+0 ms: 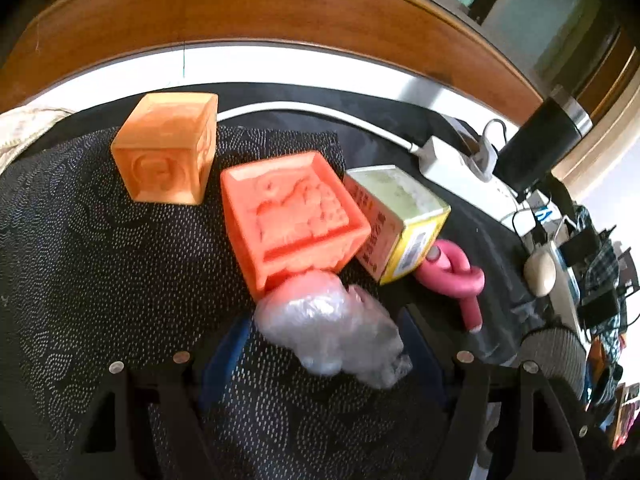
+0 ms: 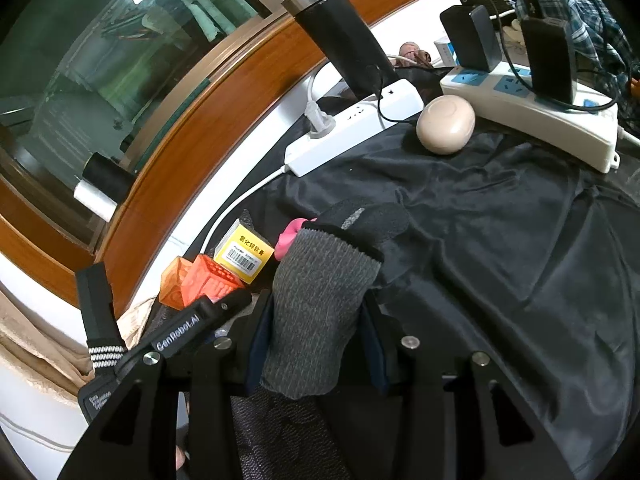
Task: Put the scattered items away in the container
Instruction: 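Grasp the grey sock with the right tool while the left tool grasps the clear plastic bag, then carry the plastic bag and grey sock over the red tin and open both tools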
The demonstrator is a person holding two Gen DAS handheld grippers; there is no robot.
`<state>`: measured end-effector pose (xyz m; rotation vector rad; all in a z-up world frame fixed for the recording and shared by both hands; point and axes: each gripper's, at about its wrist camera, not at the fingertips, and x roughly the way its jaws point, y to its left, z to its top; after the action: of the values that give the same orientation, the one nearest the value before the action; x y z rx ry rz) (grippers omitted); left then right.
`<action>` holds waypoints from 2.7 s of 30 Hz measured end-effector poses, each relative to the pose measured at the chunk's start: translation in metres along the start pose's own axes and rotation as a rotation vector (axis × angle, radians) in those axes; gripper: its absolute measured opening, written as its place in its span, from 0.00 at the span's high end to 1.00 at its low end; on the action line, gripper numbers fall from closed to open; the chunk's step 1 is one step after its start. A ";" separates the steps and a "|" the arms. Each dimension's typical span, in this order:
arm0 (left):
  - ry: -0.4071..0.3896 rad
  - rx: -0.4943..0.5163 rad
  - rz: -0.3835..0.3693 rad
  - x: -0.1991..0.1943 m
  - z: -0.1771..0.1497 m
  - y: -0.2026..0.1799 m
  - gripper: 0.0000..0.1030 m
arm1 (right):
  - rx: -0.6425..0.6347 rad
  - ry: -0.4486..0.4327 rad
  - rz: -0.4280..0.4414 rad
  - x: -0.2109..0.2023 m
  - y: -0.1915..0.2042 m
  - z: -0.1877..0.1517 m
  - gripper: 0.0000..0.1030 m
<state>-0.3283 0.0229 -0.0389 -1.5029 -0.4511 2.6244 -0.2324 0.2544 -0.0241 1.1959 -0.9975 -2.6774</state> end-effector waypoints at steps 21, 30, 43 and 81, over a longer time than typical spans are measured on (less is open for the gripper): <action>-0.170 0.076 0.078 -0.085 -0.036 0.030 0.61 | -0.085 -0.024 0.080 0.004 0.015 -0.007 0.56; -0.343 0.103 0.261 -0.163 -0.081 0.075 0.61 | -0.160 0.005 0.075 0.021 0.028 -0.020 0.56; -0.480 0.033 0.349 -0.242 -0.133 0.134 0.61 | -0.342 -0.011 0.040 0.023 0.067 -0.048 0.56; -0.538 -0.249 0.256 -0.344 -0.214 0.344 0.61 | -0.783 0.137 0.464 -0.049 0.305 -0.248 0.56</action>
<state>0.0567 -0.3341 0.0435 -0.9267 -0.6843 3.2810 -0.0928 -0.1066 0.0602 0.8233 -0.1202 -2.2101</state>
